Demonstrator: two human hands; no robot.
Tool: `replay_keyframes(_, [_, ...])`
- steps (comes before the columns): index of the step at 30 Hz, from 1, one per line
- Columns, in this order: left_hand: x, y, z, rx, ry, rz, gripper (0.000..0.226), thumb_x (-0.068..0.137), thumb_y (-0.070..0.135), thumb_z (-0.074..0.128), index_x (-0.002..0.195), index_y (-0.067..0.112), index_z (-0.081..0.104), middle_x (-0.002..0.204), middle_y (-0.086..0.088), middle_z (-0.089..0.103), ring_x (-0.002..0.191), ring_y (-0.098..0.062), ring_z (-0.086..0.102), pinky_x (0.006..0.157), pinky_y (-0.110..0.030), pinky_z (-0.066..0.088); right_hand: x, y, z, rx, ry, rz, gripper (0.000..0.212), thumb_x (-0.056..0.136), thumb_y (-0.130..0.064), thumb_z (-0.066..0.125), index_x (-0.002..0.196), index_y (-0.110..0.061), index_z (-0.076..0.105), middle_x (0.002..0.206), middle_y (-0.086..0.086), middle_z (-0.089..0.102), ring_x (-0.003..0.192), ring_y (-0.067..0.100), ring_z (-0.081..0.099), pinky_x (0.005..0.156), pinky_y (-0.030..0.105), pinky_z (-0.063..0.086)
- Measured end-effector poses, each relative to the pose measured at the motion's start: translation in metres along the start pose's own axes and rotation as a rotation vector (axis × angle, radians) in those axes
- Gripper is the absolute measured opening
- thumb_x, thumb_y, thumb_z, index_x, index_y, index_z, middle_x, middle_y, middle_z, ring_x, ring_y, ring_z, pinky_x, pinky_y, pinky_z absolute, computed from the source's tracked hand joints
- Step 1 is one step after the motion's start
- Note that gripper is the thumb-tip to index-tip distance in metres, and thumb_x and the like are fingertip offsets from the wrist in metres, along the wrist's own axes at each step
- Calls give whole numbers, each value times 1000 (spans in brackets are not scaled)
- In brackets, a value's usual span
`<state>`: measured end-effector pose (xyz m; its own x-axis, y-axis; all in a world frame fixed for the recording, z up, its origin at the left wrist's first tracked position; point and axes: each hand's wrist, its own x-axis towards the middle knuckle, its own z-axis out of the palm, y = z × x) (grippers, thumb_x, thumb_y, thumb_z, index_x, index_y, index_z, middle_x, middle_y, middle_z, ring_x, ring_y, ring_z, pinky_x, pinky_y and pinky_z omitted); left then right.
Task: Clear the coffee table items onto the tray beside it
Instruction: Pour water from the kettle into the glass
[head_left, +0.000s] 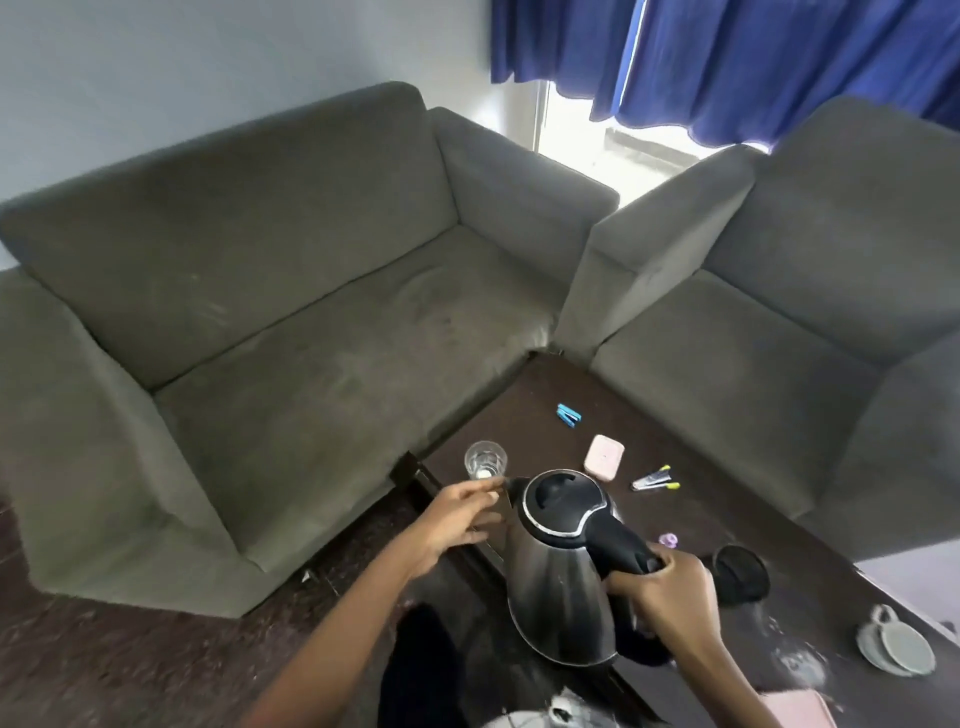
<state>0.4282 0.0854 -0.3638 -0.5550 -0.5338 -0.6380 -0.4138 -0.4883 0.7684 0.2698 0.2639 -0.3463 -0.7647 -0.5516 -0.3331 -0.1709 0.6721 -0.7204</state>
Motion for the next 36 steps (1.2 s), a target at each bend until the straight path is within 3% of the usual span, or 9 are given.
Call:
replay_keyframes(2, [18, 11, -27, 64, -76, -15, 33, 97, 19, 46, 129, 24, 54, 127, 5, 59, 112, -14, 60, 94, -30, 47, 7, -17, 20, -23, 31, 40, 20, 49, -14, 78, 61, -5, 64, 51, 13, 60, 58, 31, 60, 58, 39, 48])
replay_keyframes(5, [46, 27, -59, 164, -153, -38, 36, 97, 20, 45, 133, 22, 50, 126, 2, 59, 111, -12, 59, 95, -30, 46, 17, -40, 43, -17, 38, 93, 18, 52, -8, 78, 61, -3, 64, 49, 10, 56, 55, 27, 53, 60, 40, 48])
replay_keyframes(10, [92, 44, -89, 209, -267, -75, 31, 96, 20, 45, 125, 25, 55, 116, 4, 63, 109, -12, 59, 93, -31, 44, 29, -67, 72, -7, 100, 193, 27, 45, -19, 76, 58, -2, 60, 46, 4, 51, 51, 22, 46, 54, 34, 41])
replay_keyframes(12, [113, 43, -93, 273, -248, -100, 28, 96, 20, 46, 120, 21, 59, 113, 2, 64, 102, -12, 60, 84, -27, 44, 33, -73, 80, -26, 122, 219, 26, 47, -16, 77, 58, -2, 58, 46, 3, 50, 51, 22, 47, 53, 33, 39])
replay_keyframes(15, [147, 34, -103, 564, -188, -89, 24, 94, 14, 48, 109, 11, 66, 112, -10, 66, 95, -22, 62, 72, -29, 44, 41, -78, 89, -72, 153, 250, 29, 45, -19, 76, 56, -1, 57, 47, 6, 49, 52, 23, 47, 51, 32, 36])
replay_keyframes(19, [183, 12, -121, 1079, -256, -122, 33, 88, 28, 40, 99, 9, 64, 114, -15, 64, 108, -31, 59, 90, -35, 48, 55, -73, 95, -120, 146, 302, 28, 48, -22, 76, 56, -2, 59, 47, 8, 53, 54, 25, 53, 53, 33, 39])
replay_keyframes(24, [202, 7, -119, 1415, -358, -57, 52, 92, 23, 44, 142, 13, 36, 149, -9, 34, 135, -28, 37, 111, -39, 34, 70, -68, 103, -147, 82, 350, 23, 50, -26, 72, 54, -11, 55, 46, -1, 50, 56, 25, 54, 50, 31, 38])
replay_keyframes(30, [224, 9, -111, 1593, -387, 91, 59, 94, 26, 44, 147, 16, 22, 158, 0, 9, 136, -31, 31, 108, -43, 36, 83, -70, 108, -221, 75, 372, 29, 48, -34, 68, 62, -9, 61, 58, 13, 61, 65, 32, 60, 54, 32, 42])
replay_keyframes(36, [252, -3, -114, 1836, -479, 188, 72, 89, 13, 53, 149, 15, 13, 158, 9, -11, 137, -26, 23, 103, -39, 37, 92, -73, 119, -256, 37, 410, 30, 52, -27, 75, 51, -15, 47, 47, -1, 47, 55, 24, 52, 48, 27, 31])
